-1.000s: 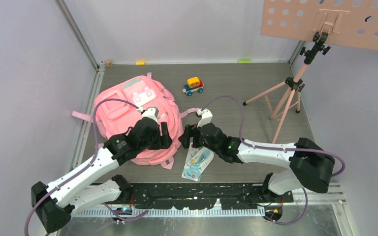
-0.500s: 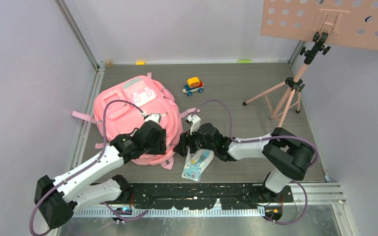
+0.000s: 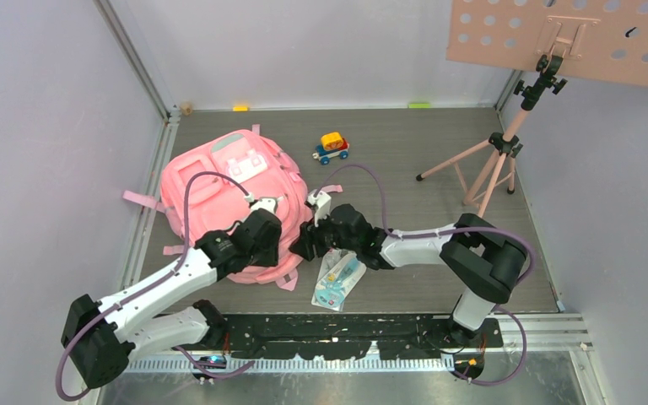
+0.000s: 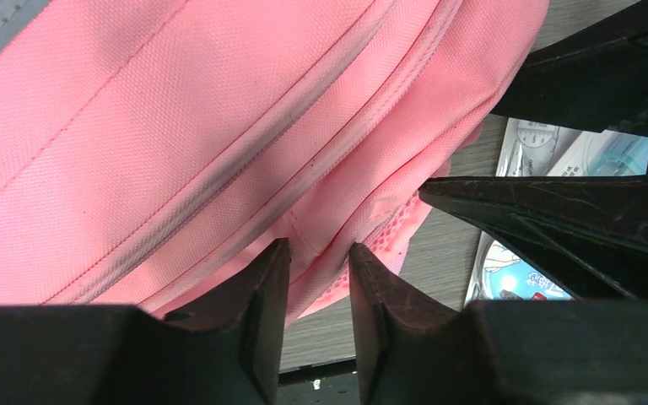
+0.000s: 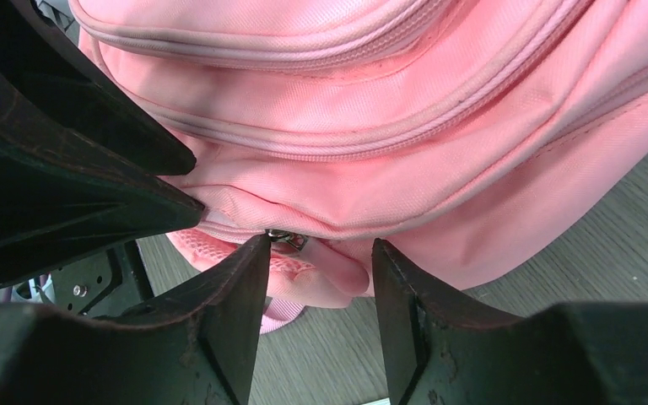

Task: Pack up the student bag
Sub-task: Zip the student bag at the center of the board.

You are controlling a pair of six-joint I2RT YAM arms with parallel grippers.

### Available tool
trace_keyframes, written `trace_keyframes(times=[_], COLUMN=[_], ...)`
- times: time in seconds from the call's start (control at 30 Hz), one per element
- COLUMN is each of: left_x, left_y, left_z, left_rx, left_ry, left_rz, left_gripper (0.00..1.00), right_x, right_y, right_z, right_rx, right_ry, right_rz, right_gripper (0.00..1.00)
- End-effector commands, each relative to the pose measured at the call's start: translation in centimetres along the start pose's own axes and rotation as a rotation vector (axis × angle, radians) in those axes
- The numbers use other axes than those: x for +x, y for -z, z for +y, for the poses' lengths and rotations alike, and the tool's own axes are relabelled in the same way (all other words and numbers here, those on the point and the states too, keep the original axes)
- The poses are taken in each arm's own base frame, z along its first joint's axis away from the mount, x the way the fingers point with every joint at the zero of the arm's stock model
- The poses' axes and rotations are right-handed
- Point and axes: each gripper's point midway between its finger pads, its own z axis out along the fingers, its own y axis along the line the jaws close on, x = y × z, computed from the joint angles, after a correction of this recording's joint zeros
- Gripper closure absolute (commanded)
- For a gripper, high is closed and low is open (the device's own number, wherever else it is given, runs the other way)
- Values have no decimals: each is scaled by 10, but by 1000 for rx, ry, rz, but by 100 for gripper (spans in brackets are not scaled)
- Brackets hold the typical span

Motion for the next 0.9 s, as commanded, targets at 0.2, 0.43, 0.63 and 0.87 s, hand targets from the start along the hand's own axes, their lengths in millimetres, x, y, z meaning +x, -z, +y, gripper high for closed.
trace_keyframes(times=[0.2, 0.43, 0.63, 0.87], left_x=[-4, -10, -19, -30], left_y=[-7, -3, 12, 38], left_z=[6, 10, 18, 32], left_rx=[-38, -53, -76, -107], left_ry=[14, 17, 27, 45], left_rz=[-35, -62, -106, -169], left_gripper=[82, 100, 100, 100], right_x=[0, -2, -28, -50], right_y=[-11, -8, 14, 39], right_z=[1, -4, -34, -74], right_rx=[-19, 18, 242, 501], right_ry=[49, 39, 47, 141], right_rz=[42, 37, -45, -79], right_gripper=[53, 92, 99, 100])
